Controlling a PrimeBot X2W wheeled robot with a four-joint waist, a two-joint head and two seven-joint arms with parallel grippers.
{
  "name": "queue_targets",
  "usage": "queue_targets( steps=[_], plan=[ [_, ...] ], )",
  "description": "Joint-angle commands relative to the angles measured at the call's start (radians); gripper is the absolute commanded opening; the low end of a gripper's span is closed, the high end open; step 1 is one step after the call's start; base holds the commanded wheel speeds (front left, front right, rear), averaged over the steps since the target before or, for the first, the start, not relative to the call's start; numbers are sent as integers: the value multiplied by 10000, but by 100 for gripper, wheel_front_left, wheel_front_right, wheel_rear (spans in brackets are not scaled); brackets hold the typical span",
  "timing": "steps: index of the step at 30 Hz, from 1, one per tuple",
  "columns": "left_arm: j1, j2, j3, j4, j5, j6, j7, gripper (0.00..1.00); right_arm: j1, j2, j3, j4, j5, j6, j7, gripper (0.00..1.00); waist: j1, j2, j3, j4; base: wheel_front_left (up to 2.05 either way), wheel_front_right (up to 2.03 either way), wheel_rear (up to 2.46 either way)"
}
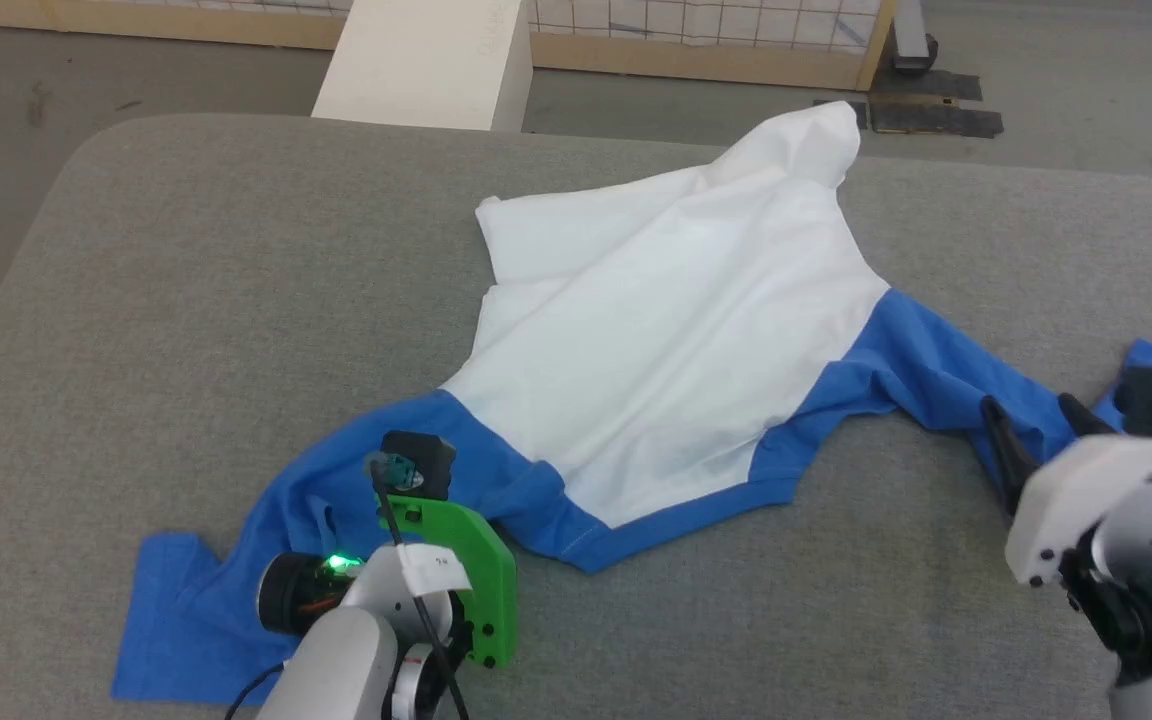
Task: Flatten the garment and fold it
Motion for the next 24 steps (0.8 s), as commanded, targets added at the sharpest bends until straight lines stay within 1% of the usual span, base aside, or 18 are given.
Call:
queue_targets(
  steps=[1,3,5,7,10,13,20,21,22,24],
  plan=[
    [190,17,14,-162,-7,99,-54,0,-398,-290,317,185,-285,-13,549,100,1,0,19,69,0,0,0],
    [246,9,-13,-385,-18,128,-66,0,-742,-869,878,572,-735,-13,1472,100,1,0,135,180,0,0,0],
    [230,-13,-63,-534,-25,137,-59,0,-1101,-1412,1480,978,-930,-13,2272,100,1,0,263,308,0,0,0],
    [189,-47,-103,-641,-37,153,-84,0,-1442,-1960,2135,1303,-1019,-13,2811,100,1,0,404,421,0,0,0],
    [144,-94,-144,-742,-45,203,-155,0,-1879,-2451,2905,1625,-953,-13,2955,100,1,0,617,527,0,0,0],
    [105,-137,-201,-774,-57,236,-231,0,-2233,-2682,3404,2016,-858,-13,2838,100,1,0,869,616,0,0,0],
    [-53,-213,-271,-719,-92,292,-470,0,-2785,-2699,4076,2985,-680,-13,2211,100,1,0,1251,695,0,0,0],
    [-76,-224,-262,-705,-110,301,-542,0,-2859,-2664,4073,3100,-572,-13,2106,29,1,0,1253,689,0,0,0],
    [-93,-231,-249,-695,-123,308,-607,0,-2931,-2658,4092,3150,-501,-13,1977,0,1,0,1236,675,0,0,0],
    [-118,-247,-180,-690,-191,318,-804,0,-3049,-2626,4003,3268,-217,-13,1789,0,1,0,1129,626,0,0,0]
  ],
)
